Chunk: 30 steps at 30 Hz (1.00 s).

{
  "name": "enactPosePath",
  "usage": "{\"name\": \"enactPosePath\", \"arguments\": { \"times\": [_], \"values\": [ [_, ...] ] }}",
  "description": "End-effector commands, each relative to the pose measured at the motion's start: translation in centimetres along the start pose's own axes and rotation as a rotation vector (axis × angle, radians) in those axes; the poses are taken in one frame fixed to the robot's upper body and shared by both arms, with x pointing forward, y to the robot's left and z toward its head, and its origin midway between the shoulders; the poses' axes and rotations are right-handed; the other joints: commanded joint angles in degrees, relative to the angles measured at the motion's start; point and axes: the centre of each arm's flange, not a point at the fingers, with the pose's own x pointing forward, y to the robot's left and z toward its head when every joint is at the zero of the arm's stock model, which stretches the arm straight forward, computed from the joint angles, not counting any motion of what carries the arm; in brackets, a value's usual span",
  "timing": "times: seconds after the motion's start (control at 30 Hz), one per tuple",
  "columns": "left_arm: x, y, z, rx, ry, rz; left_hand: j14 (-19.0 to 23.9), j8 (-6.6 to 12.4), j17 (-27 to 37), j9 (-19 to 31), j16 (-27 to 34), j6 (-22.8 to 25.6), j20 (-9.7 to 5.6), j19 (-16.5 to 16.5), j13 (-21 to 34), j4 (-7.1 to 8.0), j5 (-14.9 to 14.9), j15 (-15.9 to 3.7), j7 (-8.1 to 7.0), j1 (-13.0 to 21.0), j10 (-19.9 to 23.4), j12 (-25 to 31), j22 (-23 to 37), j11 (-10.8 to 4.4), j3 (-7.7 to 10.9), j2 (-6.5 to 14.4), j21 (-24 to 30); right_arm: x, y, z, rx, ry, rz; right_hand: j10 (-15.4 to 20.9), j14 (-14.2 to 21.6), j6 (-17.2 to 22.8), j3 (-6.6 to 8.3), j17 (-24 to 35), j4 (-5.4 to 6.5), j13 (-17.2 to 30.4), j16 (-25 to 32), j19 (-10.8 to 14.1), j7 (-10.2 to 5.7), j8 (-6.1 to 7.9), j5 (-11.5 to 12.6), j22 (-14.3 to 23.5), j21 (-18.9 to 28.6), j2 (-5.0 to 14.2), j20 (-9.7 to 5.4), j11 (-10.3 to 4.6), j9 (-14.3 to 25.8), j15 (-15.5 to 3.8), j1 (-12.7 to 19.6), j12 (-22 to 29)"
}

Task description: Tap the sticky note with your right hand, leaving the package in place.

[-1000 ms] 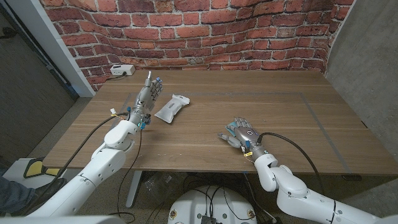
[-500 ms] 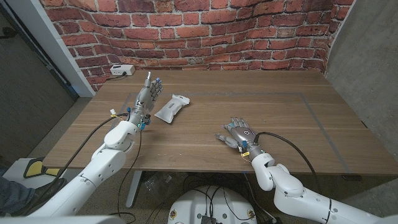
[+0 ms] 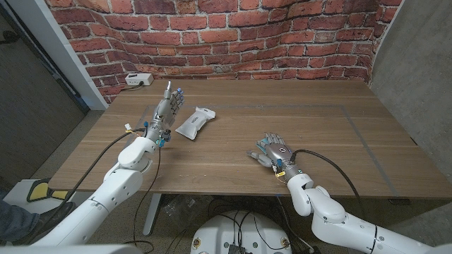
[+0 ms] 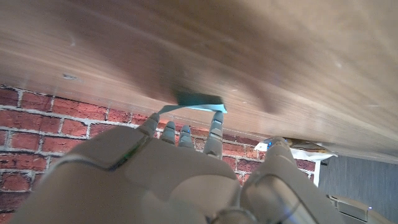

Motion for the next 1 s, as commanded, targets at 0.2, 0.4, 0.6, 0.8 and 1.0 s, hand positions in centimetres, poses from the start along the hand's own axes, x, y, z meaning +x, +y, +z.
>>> {"name": "enactPosePath", "arguments": {
  "times": [0.2,0.4,0.6,0.8,1.0],
  "values": [
    [0.4,-0.1,-0.2,-0.005,0.007,-0.009,0.1,0.12,0.1,0.3,-0.2,0.7,0.72,-0.2,0.1,0.04,0.0,-0.10,0.17,0.2,0.6,-0.2,0.3,-0.19,-0.27,0.5,0.0,0.5,-0.9,-1.4,0.017,0.046,-0.019,0.4,-6.8,-0.3,0.06,0.1,-0.26,0.2,0.5,-10.1,-0.07,0.02,0.2,0.2,0.6,0.23,0.45,0.20,0.2,0.36,0.5,0.4],
    [0.4,0.0,-0.2,-0.002,0.010,-0.003,0.1,0.08,0.1,0.3,-0.2,0.8,0.82,-0.2,0.2,0.02,-0.1,-0.12,0.21,0.3,0.6,-0.2,0.3,-0.39,-0.26,0.6,0.0,0.6,-0.3,-1.0,0.000,0.016,0.000,0.4,-6.7,-0.3,0.06,0.1,-0.29,0.2,0.5,-10.1,-0.15,0.08,0.2,0.2,0.7,0.21,0.49,0.17,0.3,0.35,0.5,0.5],
    [0.5,0.1,0.0,0.001,0.006,0.001,0.2,0.07,0.1,0.3,-0.2,0.9,0.88,-0.2,0.2,0.01,-0.1,-0.16,0.12,0.4,0.7,-0.2,0.3,-0.41,-0.24,0.7,0.1,0.7,0.0,-0.3,-0.011,-0.007,0.006,0.3,-6.8,-0.4,0.09,0.1,-0.32,0.2,0.5,-10.1,-0.29,0.08,0.2,0.2,0.7,0.24,0.55,0.10,0.3,0.36,0.5,0.5],
    [0.4,0.0,0.1,0.001,0.004,-0.002,0.2,0.05,0.1,0.3,-0.2,1.0,0.93,-0.2,0.2,0.00,-0.1,-0.18,0.12,0.5,0.7,-0.2,0.3,-0.50,-0.23,0.8,0.1,0.8,0.2,-0.7,-0.007,0.025,0.028,0.3,-6.8,-0.3,0.12,0.1,-0.36,0.2,0.5,-10.1,-0.40,0.16,0.2,0.2,0.7,0.25,0.65,0.12,0.3,0.35,0.6,0.5],
    [0.2,0.0,0.0,0.001,0.004,0.000,0.2,0.01,0.1,0.3,-0.2,1.0,0.95,-0.2,0.2,-0.02,-0.2,-0.31,0.14,0.5,0.8,-0.2,0.3,-0.58,-0.22,0.9,0.1,0.8,0.1,-1.6,-0.008,0.061,0.032,0.3,-6.9,-0.2,0.09,0.2,-0.34,0.2,0.4,-10.1,-0.31,0.21,0.1,0.2,0.7,0.22,0.66,0.13,0.3,0.35,0.5,0.5]
  ]
}}
